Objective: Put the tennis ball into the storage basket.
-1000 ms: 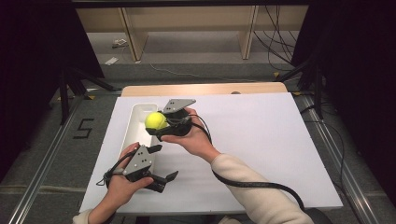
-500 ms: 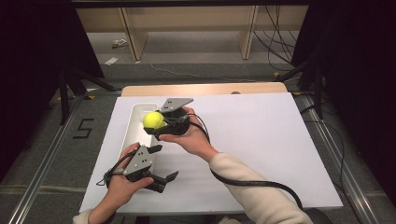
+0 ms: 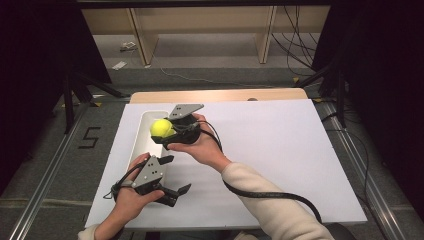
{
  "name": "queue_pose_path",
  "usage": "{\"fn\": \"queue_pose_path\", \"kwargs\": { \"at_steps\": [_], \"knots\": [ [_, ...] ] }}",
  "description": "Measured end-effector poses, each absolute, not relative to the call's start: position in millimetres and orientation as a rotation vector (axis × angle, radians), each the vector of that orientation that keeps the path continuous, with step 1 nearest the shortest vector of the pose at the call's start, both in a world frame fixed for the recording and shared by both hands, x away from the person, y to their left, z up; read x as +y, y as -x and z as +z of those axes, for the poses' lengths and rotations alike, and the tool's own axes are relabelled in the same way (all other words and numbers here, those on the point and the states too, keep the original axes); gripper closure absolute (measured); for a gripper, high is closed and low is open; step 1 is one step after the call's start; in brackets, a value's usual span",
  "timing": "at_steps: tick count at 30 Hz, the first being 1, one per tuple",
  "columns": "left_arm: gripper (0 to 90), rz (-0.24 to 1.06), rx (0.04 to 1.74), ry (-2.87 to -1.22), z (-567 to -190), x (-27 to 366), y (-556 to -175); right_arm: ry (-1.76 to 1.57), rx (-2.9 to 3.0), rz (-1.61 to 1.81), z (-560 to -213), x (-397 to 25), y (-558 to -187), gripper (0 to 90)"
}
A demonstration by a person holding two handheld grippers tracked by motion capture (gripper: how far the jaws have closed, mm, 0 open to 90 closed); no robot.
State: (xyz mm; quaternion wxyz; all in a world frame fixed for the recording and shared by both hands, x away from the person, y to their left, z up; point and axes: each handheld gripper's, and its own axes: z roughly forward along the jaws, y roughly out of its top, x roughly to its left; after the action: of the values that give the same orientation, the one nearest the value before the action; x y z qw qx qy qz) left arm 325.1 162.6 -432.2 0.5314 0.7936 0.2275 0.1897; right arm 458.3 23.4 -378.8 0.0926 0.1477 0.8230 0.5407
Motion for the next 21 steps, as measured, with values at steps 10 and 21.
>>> {"fn": "queue_pose_path", "kwargs": {
  "at_steps": [10, 21],
  "knots": [
    [0.0, 0.457, 0.541, -1.897, -432.1, 162.5, -325.1, -0.439, 2.449, 1.607, -378.9, 27.0, -459.4, 26.4],
    [0.0, 0.454, 0.542, -1.897, -432.2, 162.3, -325.1, -0.432, 2.453, 1.611, -377.4, 30.7, -460.0, 26.3]
  ]
}}
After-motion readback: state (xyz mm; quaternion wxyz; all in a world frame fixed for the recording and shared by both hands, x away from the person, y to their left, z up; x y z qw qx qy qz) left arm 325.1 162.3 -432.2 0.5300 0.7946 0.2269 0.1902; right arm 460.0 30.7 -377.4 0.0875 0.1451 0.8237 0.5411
